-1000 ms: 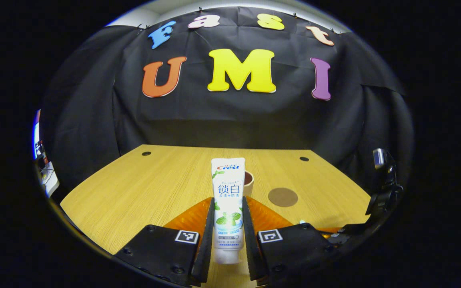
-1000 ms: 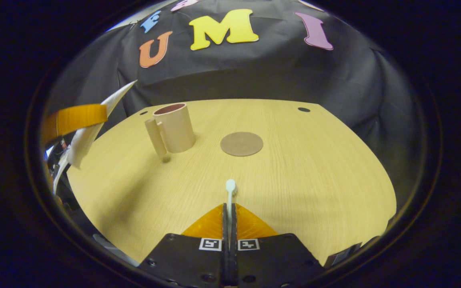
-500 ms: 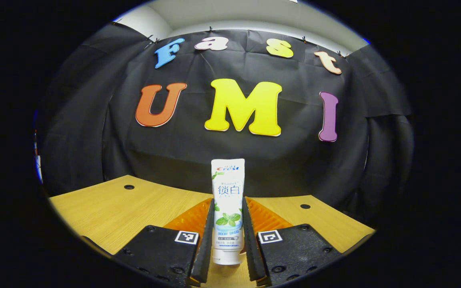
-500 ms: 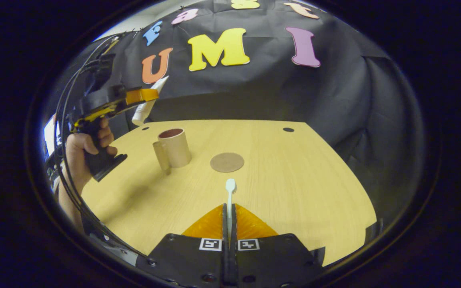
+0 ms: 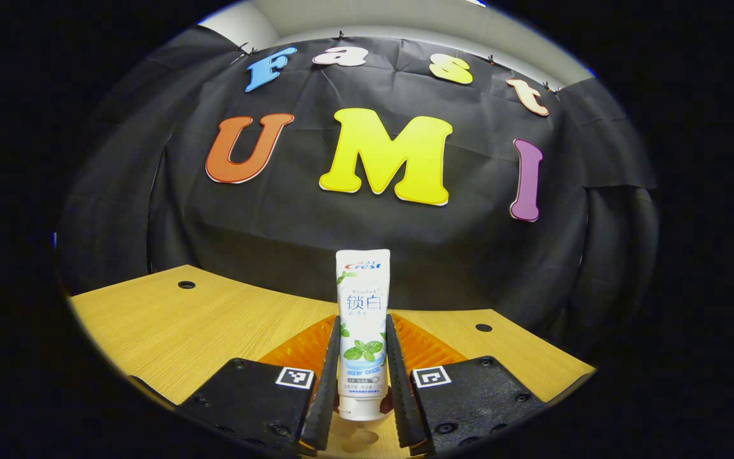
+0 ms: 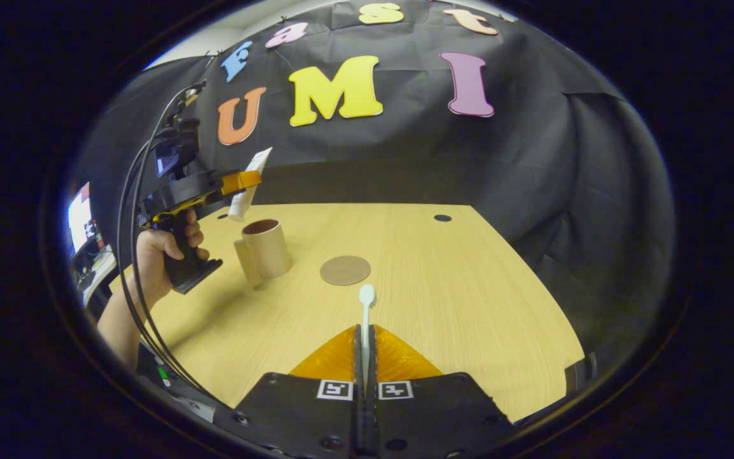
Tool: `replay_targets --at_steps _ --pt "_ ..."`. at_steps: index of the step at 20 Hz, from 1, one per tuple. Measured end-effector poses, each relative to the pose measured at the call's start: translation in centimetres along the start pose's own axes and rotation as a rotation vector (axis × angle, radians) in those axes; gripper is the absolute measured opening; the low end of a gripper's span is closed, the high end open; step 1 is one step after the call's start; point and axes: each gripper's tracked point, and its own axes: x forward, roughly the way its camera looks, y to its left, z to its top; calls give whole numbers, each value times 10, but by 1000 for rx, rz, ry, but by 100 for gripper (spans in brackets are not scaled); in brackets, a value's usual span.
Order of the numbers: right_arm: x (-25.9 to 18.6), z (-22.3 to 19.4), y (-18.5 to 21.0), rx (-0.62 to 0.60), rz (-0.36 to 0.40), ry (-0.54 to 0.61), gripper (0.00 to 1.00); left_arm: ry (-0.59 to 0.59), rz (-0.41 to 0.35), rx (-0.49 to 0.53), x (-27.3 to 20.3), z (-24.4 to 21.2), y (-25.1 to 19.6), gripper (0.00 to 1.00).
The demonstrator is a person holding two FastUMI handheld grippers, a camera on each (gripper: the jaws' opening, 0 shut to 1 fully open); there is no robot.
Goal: Put the toothbrush and toothpaste on the desktop into the cup, then pick up the cup and place it on the coaster on the desktop.
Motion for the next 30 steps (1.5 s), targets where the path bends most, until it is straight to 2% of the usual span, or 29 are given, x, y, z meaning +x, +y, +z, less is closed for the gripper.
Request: replay_targets --at_steps 5,11,13,15,16,17,18,19,20,26,30 --pt "-1 4 -3 5 -10 -13 0 7 5 -7 -2 -4 7 44" --pt "0 7 7 -14 13 -16 0 45 -10 -14 -4 -17 3 45" --pt "1 14 12 -25 27 -29 0 26 -9 1 -7 -10 3 48" --pt "3 26 19 -48 34 -58 0 8 -14 14 -11 -5 2 56" --pt "3 34 24 -56 46 -77 0 12 -15 24 -12 -5 3 67" --pt "4 43 31 -64 61 -98 0 20 -8 33 -14 -7 6 73" --pt "5 52 38 -75 77 -122 0 23 9 43 -19 -7 10 96" --pt "8 63 46 -88 96 -147 0 18 34 50 -25 -4 18 95" --pt "12 75 55 -98 117 -174 0 9 50 54 -32 0 24 100" --pt "39 141 129 -116 285 -338 0 -33 123 102 -90 12 62 99" --pt "41 171 194 -89 459 -413 0 -35 153 112 -126 5 81 99"
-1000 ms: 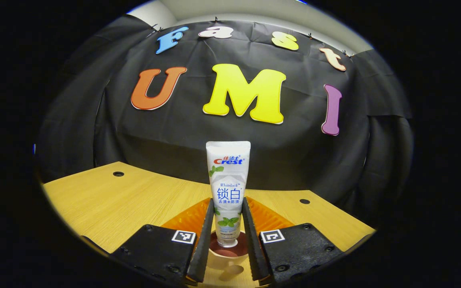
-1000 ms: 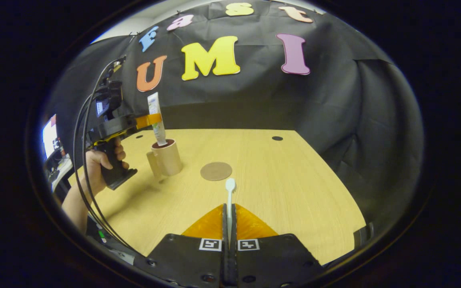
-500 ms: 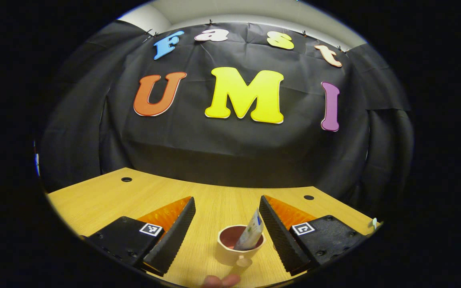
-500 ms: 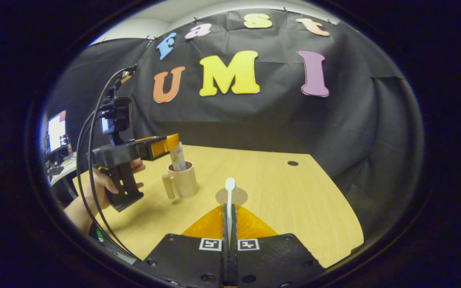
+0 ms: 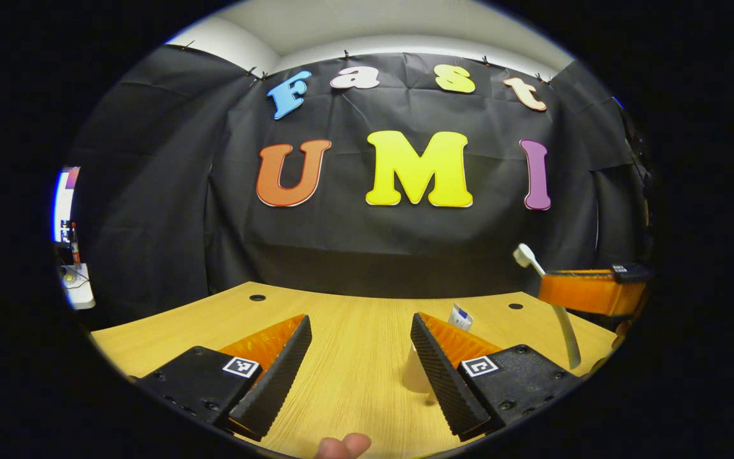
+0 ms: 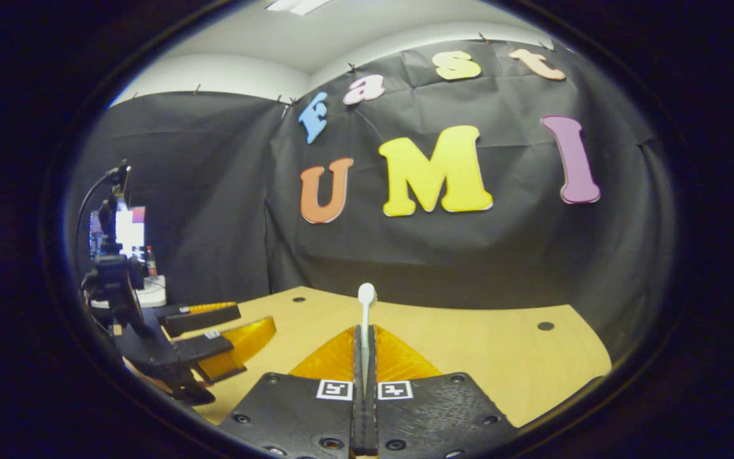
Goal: Put the toothbrush and toothpaste on the desktop into the cup, then pick up the cup and place it on the coaster on the desktop.
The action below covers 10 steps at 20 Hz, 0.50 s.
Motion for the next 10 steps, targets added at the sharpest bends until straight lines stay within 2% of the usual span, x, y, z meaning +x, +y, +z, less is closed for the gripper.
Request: replay_targets --at_steps 2,4,5,10 --pt "10 12 20 49 81 -50 0 40 7 -18 -14 -18 10 99" --pt "26 25 30 67 118 -112 2 65 19 -27 -23 -27 19 99" --pt "35 31 33 59 124 -140 0 70 27 -31 -27 -29 25 99" --pt "93 44 36 53 124 -219 2 73 62 -60 -38 -35 42 99"
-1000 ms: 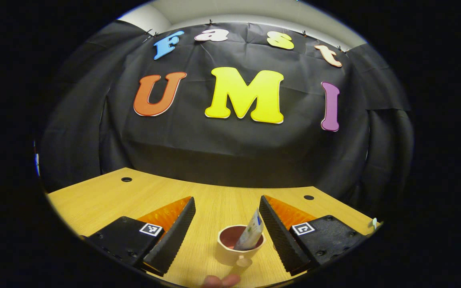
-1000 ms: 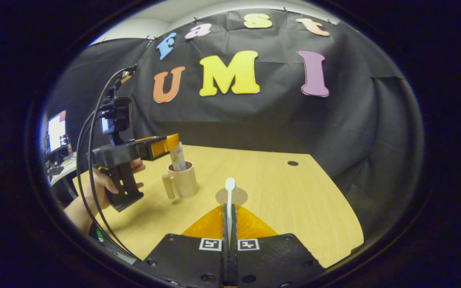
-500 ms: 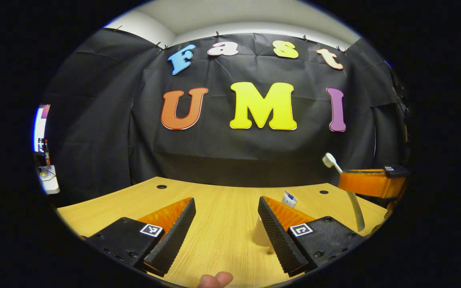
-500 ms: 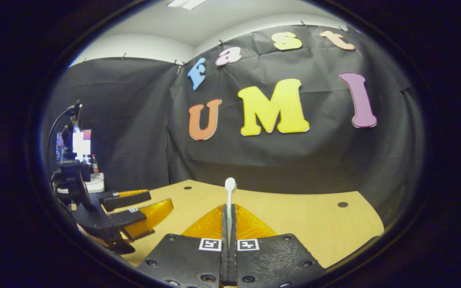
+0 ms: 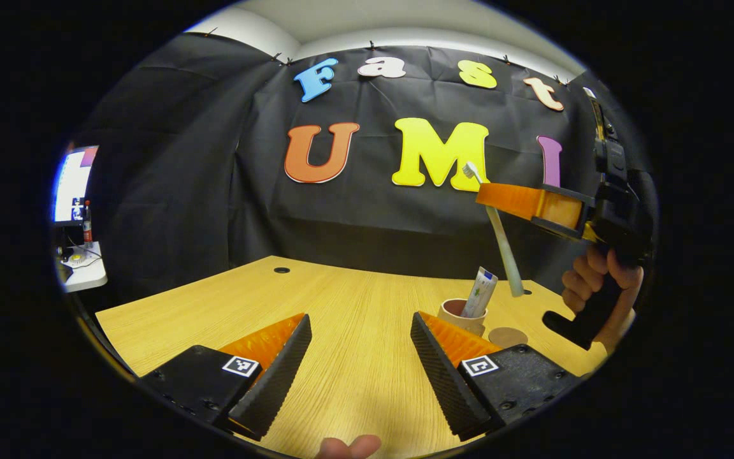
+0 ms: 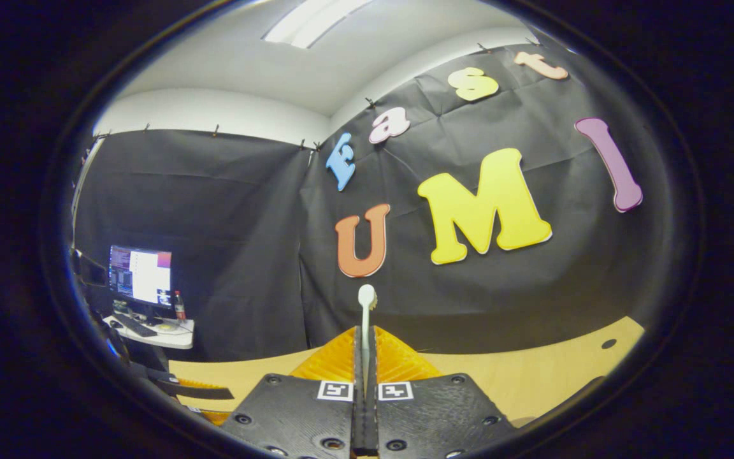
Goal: Put the toothbrush and toothpaste on the desktop into the cup, then pick up the cup and place it on the coaster on the desktop.
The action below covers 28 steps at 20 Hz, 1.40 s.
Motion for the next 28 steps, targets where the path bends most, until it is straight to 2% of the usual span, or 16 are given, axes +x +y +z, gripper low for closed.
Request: replay_targets --at_steps 3,7,19,22,23,24,27,28 --pt "26 -20 -5 31 -15 14 0 -1 22 -12 -2 0 10 99" --pt "43 -48 -14 2 -35 43 2 1 55 -16 -3 -1 25 99" --pt "49 -66 -50 -26 -113 32 2 30 34 -46 1 -8 14 98" --pt "47 -70 -48 -25 -107 35 2 24 38 -46 1 -6 15 98" --pt "45 -67 -48 -25 -114 28 3 24 38 -47 2 -6 15 98" --pt "43 -65 -50 -27 -115 21 11 23 36 -47 4 -6 14 98" --pt "36 -55 -51 -40 -121 -5 11 28 30 -49 4 -5 11 98" --pt "32 -50 -52 -37 -120 -18 18 28 27 -51 4 -5 10 98"
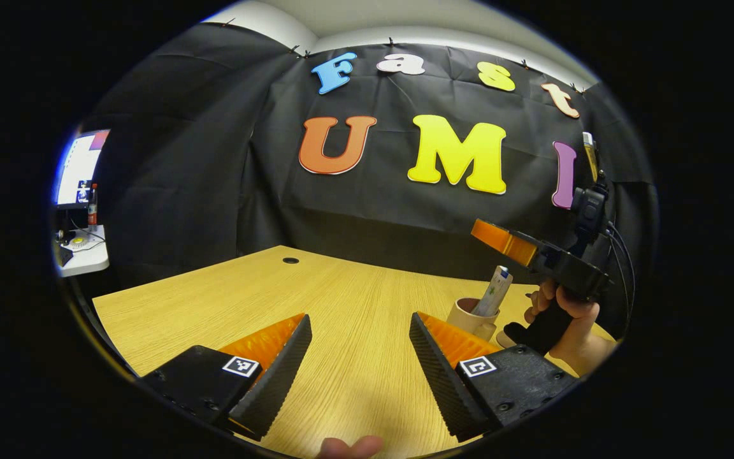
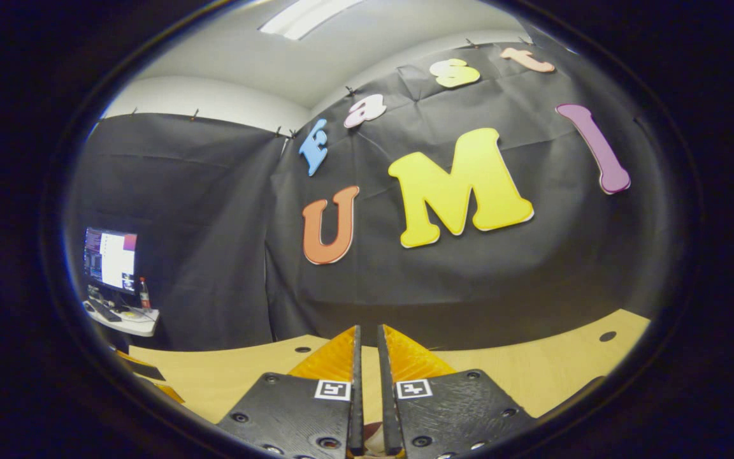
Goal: Put the toothbrush and toothpaste on the desktop into the cup, then pick up the cup and place it on the coaster on the desktop.
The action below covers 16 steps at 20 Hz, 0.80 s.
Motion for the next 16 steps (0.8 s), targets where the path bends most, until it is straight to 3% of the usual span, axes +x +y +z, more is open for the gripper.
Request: replay_targets --at_steps 1,2,4,5,6,7,8,11,16 --pt "-4 4 5 8 15 -10 17 -1 0 1 0 0 -2 98" --pt "-9 10 2 8 11 -20 36 -1 -1 4 0 2 -3 98" --pt "-17 19 -4 -2 -1 -41 53 -3 -2 7 -2 3 -7 98" --pt "-22 23 -5 -5 1 -45 53 -8 -4 8 -3 5 -9 98" --pt "-26 26 -6 -13 -5 -47 67 -14 -4 11 -5 8 -11 98" --pt "-31 30 -11 -22 -15 -50 72 -18 -6 14 -6 11 -15 98" --pt "-38 34 -14 -31 -22 -54 83 -23 -11 17 -7 14 -19 98" --pt "-63 44 -27 -70 -46 -54 93 -21 -30 36 -8 21 -32 98" --pt "-112 56 -55 -148 -78 -9 94 18 -95 59 -3 33 -60 98"
